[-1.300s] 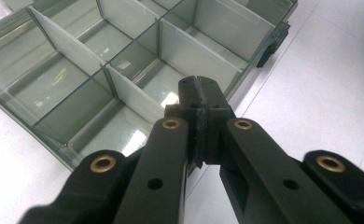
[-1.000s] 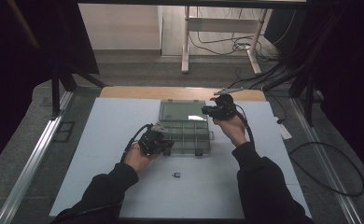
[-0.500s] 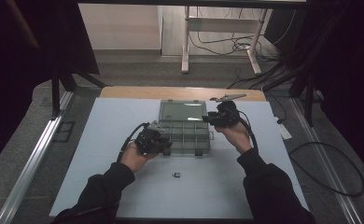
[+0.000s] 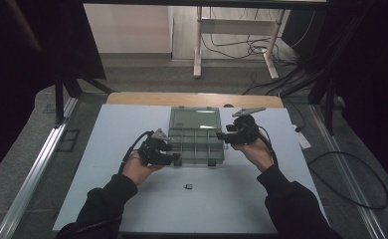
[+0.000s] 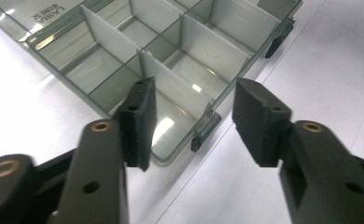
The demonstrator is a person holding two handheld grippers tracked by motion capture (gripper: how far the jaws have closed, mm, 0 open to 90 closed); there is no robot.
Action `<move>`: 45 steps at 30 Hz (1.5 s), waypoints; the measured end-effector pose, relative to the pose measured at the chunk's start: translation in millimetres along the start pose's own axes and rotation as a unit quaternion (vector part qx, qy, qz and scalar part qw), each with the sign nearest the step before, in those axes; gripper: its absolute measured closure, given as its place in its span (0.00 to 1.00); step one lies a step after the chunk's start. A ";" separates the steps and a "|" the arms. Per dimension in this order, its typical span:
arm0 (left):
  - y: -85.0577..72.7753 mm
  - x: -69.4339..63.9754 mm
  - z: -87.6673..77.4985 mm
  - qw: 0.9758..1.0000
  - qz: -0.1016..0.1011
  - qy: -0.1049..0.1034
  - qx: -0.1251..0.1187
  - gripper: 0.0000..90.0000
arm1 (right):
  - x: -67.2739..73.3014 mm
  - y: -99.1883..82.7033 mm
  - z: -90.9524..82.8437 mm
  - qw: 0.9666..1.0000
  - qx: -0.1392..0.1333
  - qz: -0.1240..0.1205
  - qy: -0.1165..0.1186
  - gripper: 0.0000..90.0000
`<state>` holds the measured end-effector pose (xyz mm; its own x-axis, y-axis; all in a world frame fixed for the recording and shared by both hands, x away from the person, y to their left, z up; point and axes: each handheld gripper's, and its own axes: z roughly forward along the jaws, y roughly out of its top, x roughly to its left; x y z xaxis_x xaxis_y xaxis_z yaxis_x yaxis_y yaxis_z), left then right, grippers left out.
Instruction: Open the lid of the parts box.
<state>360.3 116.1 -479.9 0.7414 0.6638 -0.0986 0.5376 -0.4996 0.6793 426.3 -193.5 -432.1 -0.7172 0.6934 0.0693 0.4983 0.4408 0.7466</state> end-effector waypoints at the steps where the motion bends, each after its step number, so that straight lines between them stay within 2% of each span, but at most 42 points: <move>1: -0.6 -0.4 -2.3 1.000 0.002 -0.001 -0.003 0.51 | 1.3 -0.7 -1.3 1.000 0.000 0.000 0.000 0.44; 10: -4.7 -1.1 -13.2 1.000 0.001 -0.003 -0.007 0.34 | 11.1 -12.3 -14.9 1.000 0.008 -0.007 0.004 0.33; 14: -7.0 -1.3 -19.7 1.000 0.001 -0.004 -0.023 0.27 | 13.7 -17.0 -21.8 1.000 0.010 -0.003 0.009 0.29; 19: -11.1 -0.8 -28.4 0.999 -0.008 -0.017 -0.040 0.16 | 18.2 -25.0 -30.2 1.000 0.018 -0.009 0.011 0.23; 23: -13.7 -0.5 -33.2 0.999 -0.017 -0.017 -0.044 0.10 | 19.9 -30.3 -36.4 1.000 0.018 -0.009 0.012 0.22; 26: -16.1 -2.6 -39.1 0.998 -0.020 -0.016 -0.050 0.07 | 21.0 -34.4 -42.0 1.000 0.018 -0.005 0.015 0.20; 29: -18.5 -4.3 -43.2 0.999 -0.018 -0.009 -0.045 0.04 | 23.1 -38.0 -46.7 1.000 0.016 -0.001 0.017 0.18; 32: -22.7 -6.0 -48.7 0.999 -0.015 0.014 -0.036 0.01 | 24.5 -42.0 -51.2 1.000 0.014 -0.002 0.016 0.16; 39: -36.0 -6.9 -62.4 0.999 -0.026 0.021 -0.043 0.00 | 28.2 -53.5 -62.8 0.999 0.015 0.004 0.028 0.09; 45: -43.6 -9.4 -70.2 0.998 -0.027 0.029 -0.045 0.00 | 31.6 -61.5 -72.7 1.000 0.012 0.005 0.022 0.05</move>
<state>301.7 170.7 -457.4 0.6868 0.7204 -0.0969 0.5359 -0.4118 0.7371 337.6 -240.1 -427.6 -0.7322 0.6728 0.1063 0.5169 0.4473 0.7298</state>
